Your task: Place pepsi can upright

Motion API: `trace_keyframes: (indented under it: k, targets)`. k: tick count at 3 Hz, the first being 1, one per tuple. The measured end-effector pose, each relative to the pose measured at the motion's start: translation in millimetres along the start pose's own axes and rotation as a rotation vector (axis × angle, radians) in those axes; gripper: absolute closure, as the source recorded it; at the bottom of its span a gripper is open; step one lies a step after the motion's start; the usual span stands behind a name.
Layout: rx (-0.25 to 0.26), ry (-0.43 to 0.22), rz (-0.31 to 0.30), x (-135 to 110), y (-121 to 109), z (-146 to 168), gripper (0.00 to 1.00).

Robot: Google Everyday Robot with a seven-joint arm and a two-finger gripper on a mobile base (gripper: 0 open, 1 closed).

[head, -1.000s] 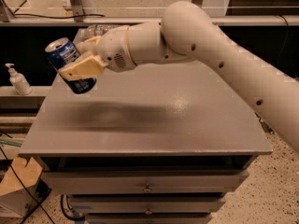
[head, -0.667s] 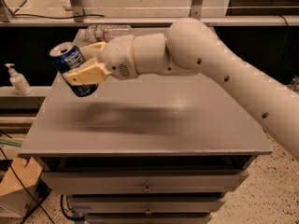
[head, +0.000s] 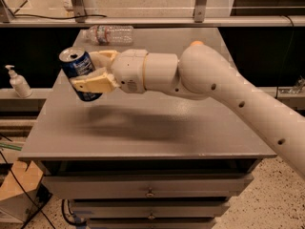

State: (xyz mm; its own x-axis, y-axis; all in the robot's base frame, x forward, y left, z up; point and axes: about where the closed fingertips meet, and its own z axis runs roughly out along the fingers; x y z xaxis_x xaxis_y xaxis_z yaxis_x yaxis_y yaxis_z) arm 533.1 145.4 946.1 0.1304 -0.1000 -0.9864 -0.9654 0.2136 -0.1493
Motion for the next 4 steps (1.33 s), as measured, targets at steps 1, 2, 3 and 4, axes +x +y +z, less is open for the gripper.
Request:
trace_keyframes:
  k: [1,2,3,4]
  targets:
    - [0.035,-0.018,0.005,3.9,1.1,-4.9,0.59]
    - [0.057,-0.040,0.022,10.2,3.6,-6.1,0.35]
    - [0.075,-0.056,0.037,15.5,6.3,-5.9,0.13]
    - [0.077,-0.074,0.065,20.8,11.0,-4.5,0.00]
